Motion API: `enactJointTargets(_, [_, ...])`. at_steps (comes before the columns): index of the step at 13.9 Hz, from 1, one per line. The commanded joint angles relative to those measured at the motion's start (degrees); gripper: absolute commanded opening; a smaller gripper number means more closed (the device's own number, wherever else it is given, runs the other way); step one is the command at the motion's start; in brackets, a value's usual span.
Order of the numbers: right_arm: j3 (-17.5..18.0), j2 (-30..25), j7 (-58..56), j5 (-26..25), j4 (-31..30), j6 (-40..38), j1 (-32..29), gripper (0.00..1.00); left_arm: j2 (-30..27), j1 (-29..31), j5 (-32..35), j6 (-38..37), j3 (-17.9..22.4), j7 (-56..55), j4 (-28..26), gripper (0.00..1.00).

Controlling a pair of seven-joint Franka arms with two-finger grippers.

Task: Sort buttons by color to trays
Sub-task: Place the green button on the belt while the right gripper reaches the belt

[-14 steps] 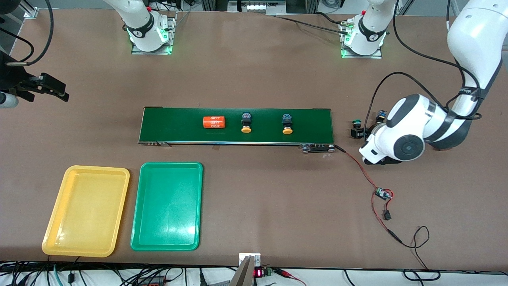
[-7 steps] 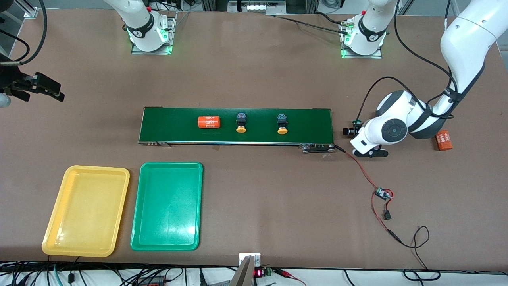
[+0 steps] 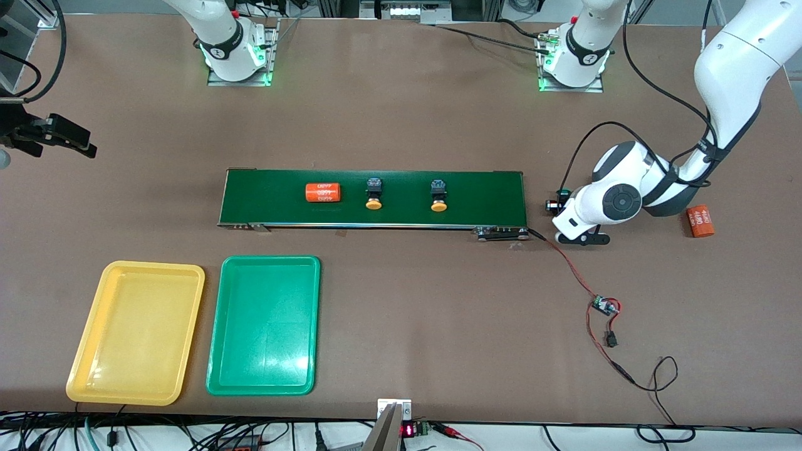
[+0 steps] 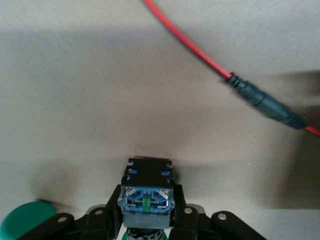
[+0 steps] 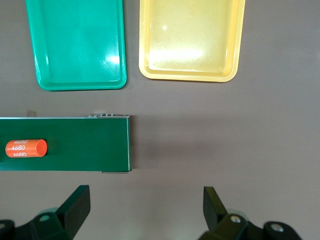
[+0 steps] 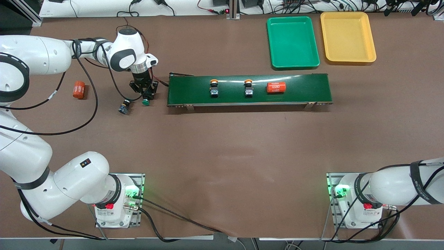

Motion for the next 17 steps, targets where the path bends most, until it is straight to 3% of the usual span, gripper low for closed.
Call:
enactJointTargets(1, [0.76,2.01,-0.04,0.94,1.34,1.62,0.56,1.0,-1.16,-0.07,0.11,-9.58,-5.73,-0.37,6.17,0.22])
enactJointTargets(3, [0.94,3.94,-0.04,0.32,1.34,5.04,3.54,1.0,-0.99,-1.46,-1.72,-13.04,-9.87,-2.47,10.57,0.22])
enactJointTargets(5, [1.11,6.57,0.22,1.19,1.26,6.9,4.87,1.0,-0.72,-5.67,-4.88,-12.96,-9.97,-2.83,12.78,0.23])
enactJointTargets(8, [1.12,7.46,5.82,1.29,-4.08,11.64,10.04,1.0,1.21,-14.9,-8.06,-12.17,-7.7,-7.3,17.44,0.23])
enactJointTargets(12, [2.25,8.86,20.92,1.29,-8.5,14.37,17.61,1.0,2.53,-22.12,-8.06,-5.94,-2.6,-11.0,17.27,0.28])
enactJointTargets(13, [5.04,9.39,23.75,1.29,-8.5,14.55,17.62,1.0,2.44,-23.0,-7.98,-5.23,-1.72,-11.01,17.27,0.38])
enactJointTargets(15, [10.32,10.1,30.25,1.29,-9.11,17.0,17.01,1.0,2.44,-23.1,-8.06,-5.22,-1.62,-12.14,17.19,1.0])
enactJointTargets(17, [14.71,10.28,33.35,1.29,-12.26,23.3,16.92,1.0,1.57,-22.48,-8.06,-6.1,-2.06,-12.68,17.45,1.0])
